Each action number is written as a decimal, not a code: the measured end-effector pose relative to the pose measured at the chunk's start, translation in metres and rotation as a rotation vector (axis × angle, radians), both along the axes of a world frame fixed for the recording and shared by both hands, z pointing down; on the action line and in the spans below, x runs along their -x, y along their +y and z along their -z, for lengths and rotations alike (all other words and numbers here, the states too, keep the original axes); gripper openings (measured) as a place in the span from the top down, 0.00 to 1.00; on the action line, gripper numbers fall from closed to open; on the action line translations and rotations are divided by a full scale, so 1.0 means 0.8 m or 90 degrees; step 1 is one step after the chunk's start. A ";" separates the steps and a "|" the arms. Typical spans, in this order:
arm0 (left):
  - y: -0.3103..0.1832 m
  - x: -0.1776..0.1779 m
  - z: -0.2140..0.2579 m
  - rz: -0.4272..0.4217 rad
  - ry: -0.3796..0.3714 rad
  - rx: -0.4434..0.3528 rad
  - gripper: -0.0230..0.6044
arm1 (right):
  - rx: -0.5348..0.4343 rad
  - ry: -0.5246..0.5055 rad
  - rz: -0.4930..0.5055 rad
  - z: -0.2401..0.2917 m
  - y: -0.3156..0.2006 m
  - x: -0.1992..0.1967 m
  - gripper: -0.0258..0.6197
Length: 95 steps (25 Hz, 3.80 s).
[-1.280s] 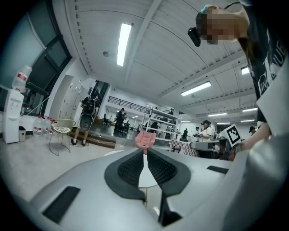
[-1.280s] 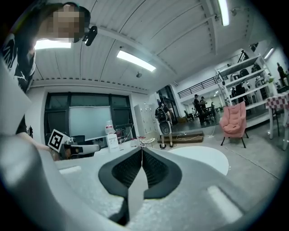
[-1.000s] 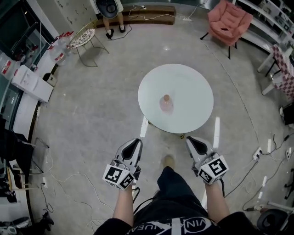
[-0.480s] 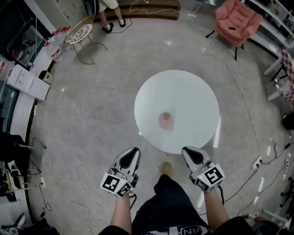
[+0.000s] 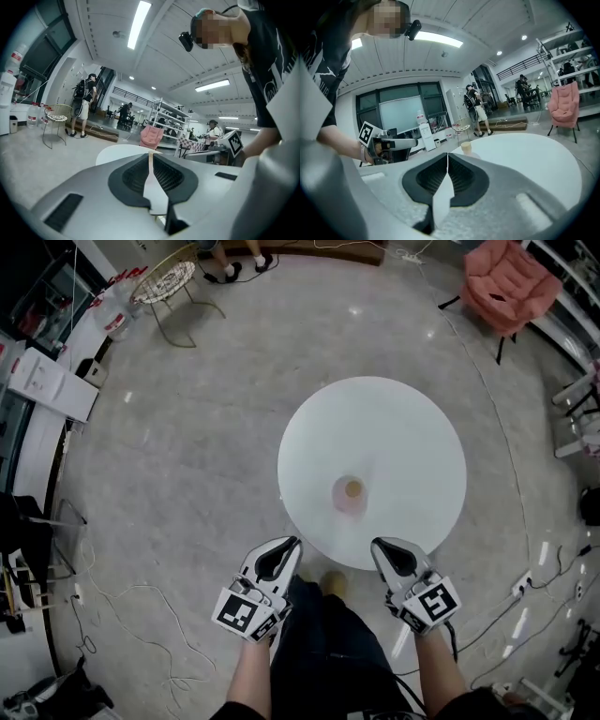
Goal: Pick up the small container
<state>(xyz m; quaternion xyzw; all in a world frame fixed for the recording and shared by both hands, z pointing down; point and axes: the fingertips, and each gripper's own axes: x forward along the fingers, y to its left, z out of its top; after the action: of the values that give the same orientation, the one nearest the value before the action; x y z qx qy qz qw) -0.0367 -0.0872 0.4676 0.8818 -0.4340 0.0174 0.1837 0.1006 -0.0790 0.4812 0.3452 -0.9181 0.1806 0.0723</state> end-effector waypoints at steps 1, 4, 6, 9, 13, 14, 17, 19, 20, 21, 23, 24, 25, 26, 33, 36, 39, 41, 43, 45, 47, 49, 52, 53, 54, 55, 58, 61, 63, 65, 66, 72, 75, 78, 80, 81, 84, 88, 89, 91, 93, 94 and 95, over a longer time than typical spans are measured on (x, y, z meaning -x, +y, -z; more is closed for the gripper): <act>-0.004 -0.003 -0.005 -0.009 -0.005 0.001 0.92 | 0.000 0.003 0.000 -0.003 -0.004 0.003 0.95; -0.021 -0.009 -0.020 -0.033 -0.017 0.000 0.92 | -0.008 0.014 -0.009 -0.012 -0.022 0.012 0.93; -0.029 -0.016 -0.032 -0.048 -0.022 0.003 0.91 | -0.019 0.025 -0.020 -0.016 -0.034 0.012 0.92; -0.041 -0.029 -0.047 -0.075 -0.021 0.012 0.91 | -0.036 0.051 -0.036 -0.024 -0.053 0.007 0.90; -0.057 -0.037 -0.056 -0.106 -0.029 0.007 0.91 | -0.046 0.075 -0.042 -0.035 -0.081 0.016 0.80; -0.060 -0.040 -0.060 -0.112 -0.035 0.007 0.91 | -0.048 0.077 -0.041 -0.038 -0.087 0.019 0.78; -0.067 -0.049 -0.072 -0.129 -0.052 0.006 0.91 | -0.054 0.084 -0.034 -0.046 -0.101 0.030 0.72; -0.070 -0.051 -0.077 -0.135 -0.064 0.005 0.91 | -0.058 0.089 -0.031 -0.050 -0.107 0.038 0.69; -0.072 -0.052 -0.079 -0.136 -0.071 0.004 0.91 | -0.061 0.091 -0.031 -0.052 -0.111 0.041 0.68; -0.074 -0.052 -0.081 -0.136 -0.076 0.005 0.91 | -0.064 0.091 -0.031 -0.053 -0.115 0.045 0.68; -0.078 -0.052 -0.087 -0.134 -0.080 0.008 0.91 | -0.069 0.090 -0.032 -0.055 -0.123 0.053 0.67; -0.079 -0.051 -0.090 -0.133 -0.083 0.009 0.91 | -0.072 0.090 -0.034 -0.056 -0.126 0.057 0.67; -0.080 -0.050 -0.093 -0.134 -0.087 0.010 0.91 | -0.073 0.091 -0.036 -0.058 -0.130 0.061 0.67; -0.081 -0.049 -0.096 -0.134 -0.091 0.010 0.91 | -0.074 0.093 -0.039 -0.060 -0.133 0.064 0.67; -0.091 -0.039 -0.103 -0.127 -0.089 0.014 0.91 | -0.085 0.086 -0.057 -0.065 -0.148 0.075 0.67; -0.097 -0.032 -0.102 -0.119 -0.085 0.012 0.91 | -0.092 0.084 -0.064 -0.064 -0.149 0.077 0.67; -0.103 -0.028 -0.102 -0.109 -0.081 0.010 0.91 | -0.100 0.094 -0.071 -0.064 -0.150 0.078 0.67; -0.103 -0.028 -0.104 -0.106 -0.077 0.014 0.91 | -0.101 0.096 -0.077 -0.063 -0.151 0.078 0.69; -0.102 -0.029 -0.106 -0.105 -0.074 0.020 0.91 | -0.099 0.096 -0.084 -0.063 -0.150 0.075 0.70; -0.103 -0.028 -0.107 -0.104 -0.072 0.021 0.91 | -0.107 0.102 -0.088 -0.061 -0.151 0.077 0.72; -0.104 -0.025 -0.108 -0.105 -0.073 0.020 0.91 | -0.114 0.112 -0.089 -0.061 -0.151 0.080 0.75; -0.104 -0.027 -0.109 -0.109 -0.077 0.023 0.91 | -0.111 0.115 -0.091 -0.062 -0.151 0.081 0.75; -0.103 -0.033 -0.108 -0.122 -0.077 0.025 0.91 | -0.105 0.114 -0.093 -0.062 -0.150 0.079 0.76; -0.103 -0.035 -0.107 -0.129 -0.076 0.026 0.91 | -0.104 0.114 -0.093 -0.062 -0.150 0.079 0.76; -0.103 -0.038 -0.107 -0.138 -0.074 0.029 0.90 | -0.103 0.114 -0.092 -0.061 -0.150 0.080 0.76; -0.103 -0.042 -0.108 -0.149 -0.073 0.033 0.79 | -0.103 0.114 -0.090 -0.061 -0.150 0.081 0.76; -0.100 -0.057 -0.120 -0.193 -0.132 0.038 0.63 | -0.104 0.111 -0.082 -0.060 -0.150 0.080 0.76; -0.094 -0.079 -0.134 -0.280 -0.261 0.020 0.53 | -0.100 0.104 -0.079 -0.060 -0.151 0.078 0.76; -0.094 -0.091 -0.142 -0.326 -0.322 0.017 0.51 | -0.097 0.100 -0.078 -0.059 -0.151 0.078 0.76; -0.096 -0.100 -0.151 -0.346 -0.350 0.029 0.48 | -0.098 0.098 -0.074 -0.058 -0.151 0.079 0.76; -0.097 -0.103 -0.154 -0.353 -0.359 0.035 0.47 | -0.100 0.097 -0.070 -0.056 -0.150 0.079 0.76; -0.101 -0.113 -0.168 -0.383 -0.404 0.031 0.43 | -0.114 0.098 -0.032 -0.047 -0.142 0.085 0.76; -0.104 -0.117 -0.165 -0.390 -0.403 0.016 0.42 | -0.116 0.093 -0.020 -0.042 -0.138 0.086 0.76; -0.105 -0.123 -0.162 -0.396 -0.399 0.007 0.42 | -0.120 0.099 -0.007 -0.039 -0.135 0.086 0.76; -0.105 -0.127 -0.164 -0.401 -0.399 0.007 0.42 | -0.121 0.099 -0.002 -0.038 -0.134 0.085 0.76; -0.105 -0.128 -0.166 -0.402 -0.400 0.006 0.42 | -0.122 0.099 -0.001 -0.038 -0.134 0.085 0.76; -0.106 -0.131 -0.168 -0.400 -0.405 -0.004 0.42 | -0.122 0.100 0.006 -0.041 -0.134 0.083 0.76; -0.108 -0.131 -0.168 -0.387 -0.406 -0.014 0.42 | -0.121 0.098 0.018 -0.042 -0.135 0.082 0.76; -0.109 -0.131 -0.167 -0.385 -0.404 -0.016 0.42 | -0.121 0.095 0.020 -0.041 -0.136 0.082 0.76; -0.109 -0.131 -0.166 -0.382 -0.403 -0.022 0.42 | -0.121 0.089 0.022 -0.040 -0.136 0.081 0.76; -0.110 -0.131 -0.164 -0.380 -0.408 -0.031 0.42 | -0.120 0.082 0.024 -0.039 -0.137 0.081 0.76; -0.111 -0.130 -0.163 -0.380 -0.411 -0.036 0.42 | -0.120 0.079 0.024 -0.038 -0.138 0.081 0.76; -0.112 -0.129 -0.163 -0.380 -0.414 -0.039 0.42 | -0.120 0.077 0.025 -0.037 -0.139 0.082 0.76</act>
<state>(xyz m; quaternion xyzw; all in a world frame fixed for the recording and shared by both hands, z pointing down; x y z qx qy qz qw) 0.0668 -0.1768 0.5977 0.9223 -0.1956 0.3333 -0.0021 0.0352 -0.1904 0.5111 0.3429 -0.9315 0.0710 0.0984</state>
